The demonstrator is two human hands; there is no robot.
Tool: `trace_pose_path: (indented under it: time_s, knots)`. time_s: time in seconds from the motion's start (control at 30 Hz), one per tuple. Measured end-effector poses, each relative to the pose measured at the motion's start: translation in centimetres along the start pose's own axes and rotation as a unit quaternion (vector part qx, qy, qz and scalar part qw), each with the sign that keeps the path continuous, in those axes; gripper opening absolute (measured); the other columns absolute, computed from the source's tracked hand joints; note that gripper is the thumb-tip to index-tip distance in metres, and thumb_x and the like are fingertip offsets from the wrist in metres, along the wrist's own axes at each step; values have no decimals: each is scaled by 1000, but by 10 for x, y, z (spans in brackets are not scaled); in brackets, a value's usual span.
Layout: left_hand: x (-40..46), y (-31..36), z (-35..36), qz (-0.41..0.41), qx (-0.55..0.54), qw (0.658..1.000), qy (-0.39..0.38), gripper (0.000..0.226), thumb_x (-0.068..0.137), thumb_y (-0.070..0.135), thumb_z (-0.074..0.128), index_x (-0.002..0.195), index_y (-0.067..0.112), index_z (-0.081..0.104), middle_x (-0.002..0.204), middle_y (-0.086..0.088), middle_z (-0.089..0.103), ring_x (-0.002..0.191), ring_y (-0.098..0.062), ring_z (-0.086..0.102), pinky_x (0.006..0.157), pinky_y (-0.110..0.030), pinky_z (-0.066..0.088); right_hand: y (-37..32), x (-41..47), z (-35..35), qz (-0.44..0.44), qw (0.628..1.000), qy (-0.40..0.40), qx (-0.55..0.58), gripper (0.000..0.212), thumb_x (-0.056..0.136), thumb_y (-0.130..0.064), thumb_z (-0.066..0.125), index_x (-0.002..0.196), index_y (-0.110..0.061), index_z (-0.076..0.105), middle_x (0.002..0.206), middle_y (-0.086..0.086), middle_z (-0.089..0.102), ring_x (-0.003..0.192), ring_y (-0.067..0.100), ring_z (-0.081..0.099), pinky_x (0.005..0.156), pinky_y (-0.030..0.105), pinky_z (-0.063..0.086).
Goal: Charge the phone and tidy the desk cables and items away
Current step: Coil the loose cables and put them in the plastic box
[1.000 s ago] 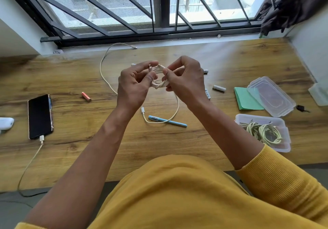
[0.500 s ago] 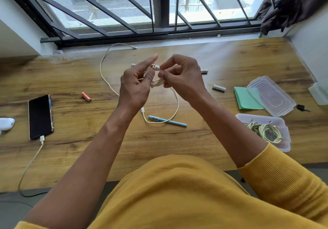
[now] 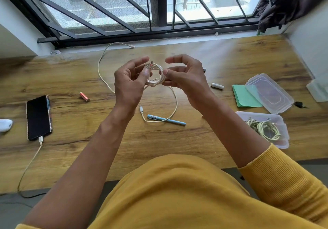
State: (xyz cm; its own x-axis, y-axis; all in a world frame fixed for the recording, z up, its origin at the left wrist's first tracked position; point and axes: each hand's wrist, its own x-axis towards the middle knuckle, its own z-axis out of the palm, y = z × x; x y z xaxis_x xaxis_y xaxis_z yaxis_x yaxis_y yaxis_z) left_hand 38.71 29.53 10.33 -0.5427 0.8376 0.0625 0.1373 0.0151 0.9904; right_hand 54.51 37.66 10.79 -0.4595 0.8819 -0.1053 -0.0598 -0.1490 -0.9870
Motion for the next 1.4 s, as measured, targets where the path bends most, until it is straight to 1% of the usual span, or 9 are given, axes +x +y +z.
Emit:
trace_pose_path:
  time_s: [0.2,0.47,0.57,0.67,0.87,1.1,1.23,1.33,1.4]
  knots:
    - [-2,0,3,-45,-73,996,-7,30,102,-1,65,131,4,69,107,-8,78,92,-17,75,79,-30,60,2,-3,-13,91,990,-7,110,29,99,0,66,126,10,62,102,25,71,86,29,75,83,38,65]
    - [-10,-2,20,-66,-85,993,-39,27,103,1,63,128,4,70,115,-17,77,103,-30,77,85,-38,62,9,-16,-30,100,987,-118,37,28,95,15,58,120,11,71,119,35,70,100,34,71,90,37,63]
    - [-11,1,24,-107,-123,984,-77,25,106,9,61,130,5,68,111,-13,78,101,-26,76,86,-37,62,8,-19,-36,101,988,-101,63,27,95,18,57,111,6,75,107,26,76,96,30,73,86,34,63]
    - [-10,2,25,-166,-180,960,-139,33,106,13,61,137,0,62,123,-20,75,110,-31,74,97,-41,61,8,-20,-44,110,987,-65,102,26,95,19,55,108,5,74,101,19,77,92,27,75,85,34,64]
    - [-12,-1,36,-194,-206,942,-179,29,101,-2,62,130,-1,64,114,-16,77,107,-28,75,94,-38,62,5,-22,-57,126,983,-15,134,23,98,8,58,117,12,70,104,28,74,87,30,75,84,37,65]
    - [-17,-4,60,-159,-144,956,-198,21,104,2,62,120,8,74,119,-24,75,103,-34,76,85,-38,64,5,-35,-79,90,995,33,-4,22,92,-5,77,113,1,75,98,19,79,85,29,77,79,45,66]
    - [-24,-10,76,-132,-85,964,-213,24,100,2,68,123,6,75,109,-13,79,97,-25,76,80,-34,64,8,-46,-99,91,989,74,-88,16,88,-7,81,104,-8,80,94,15,80,89,31,80,79,46,66]
    - [-31,-12,91,-111,-54,966,-226,29,97,1,72,126,1,74,111,-15,80,94,-22,76,75,-29,62,11,-57,-116,96,983,87,-128,15,87,-9,82,102,-6,80,92,17,80,92,35,79,86,49,63]
    - [-37,-13,106,-102,-48,963,-243,28,97,1,73,125,0,74,111,-16,80,94,-24,77,76,-30,61,10,-68,-131,104,980,98,-136,17,87,-7,82,103,-3,79,93,20,79,89,34,79,80,44,65]
